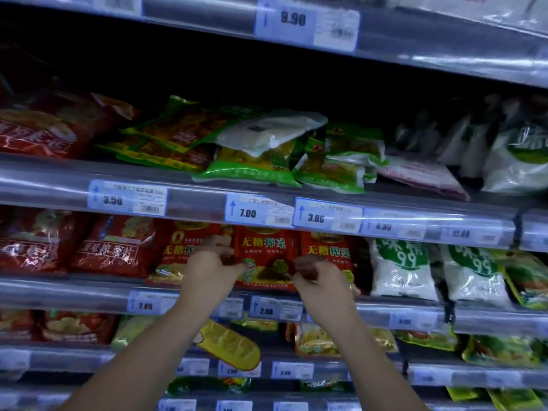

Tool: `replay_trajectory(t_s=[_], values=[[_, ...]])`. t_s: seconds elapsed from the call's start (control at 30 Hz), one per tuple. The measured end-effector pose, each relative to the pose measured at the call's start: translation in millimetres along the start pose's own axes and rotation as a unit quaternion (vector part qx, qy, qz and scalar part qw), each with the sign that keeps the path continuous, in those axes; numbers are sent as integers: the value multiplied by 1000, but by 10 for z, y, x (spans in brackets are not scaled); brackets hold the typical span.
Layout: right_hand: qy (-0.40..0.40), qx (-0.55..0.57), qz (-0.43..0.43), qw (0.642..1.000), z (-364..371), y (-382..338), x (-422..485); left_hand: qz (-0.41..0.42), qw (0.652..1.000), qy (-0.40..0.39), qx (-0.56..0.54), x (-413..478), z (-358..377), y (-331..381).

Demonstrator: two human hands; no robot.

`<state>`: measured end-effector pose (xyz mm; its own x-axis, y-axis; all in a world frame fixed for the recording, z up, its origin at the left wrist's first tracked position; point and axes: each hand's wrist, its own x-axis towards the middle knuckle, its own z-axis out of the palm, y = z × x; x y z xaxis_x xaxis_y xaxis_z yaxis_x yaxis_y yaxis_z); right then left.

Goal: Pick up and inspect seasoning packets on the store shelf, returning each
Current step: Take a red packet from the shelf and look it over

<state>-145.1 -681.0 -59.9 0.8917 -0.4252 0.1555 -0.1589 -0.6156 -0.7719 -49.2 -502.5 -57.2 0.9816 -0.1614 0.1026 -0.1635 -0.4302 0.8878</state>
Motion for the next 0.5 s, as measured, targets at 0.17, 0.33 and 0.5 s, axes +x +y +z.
replay_trajectory(t_s=[0.17, 0.33, 0.5], values=[[-7, 90, 10, 996, -74, 75, 53, -35, 997, 13, -71, -26, 64, 70], [-26, 200, 50, 978, -141, 126, 102, -63, 986, -4, -151, -104, 89, 164], [-52, 292, 53, 954, -219, 113, 63, -52, 966, -110, -228, -336, 4, 176]])
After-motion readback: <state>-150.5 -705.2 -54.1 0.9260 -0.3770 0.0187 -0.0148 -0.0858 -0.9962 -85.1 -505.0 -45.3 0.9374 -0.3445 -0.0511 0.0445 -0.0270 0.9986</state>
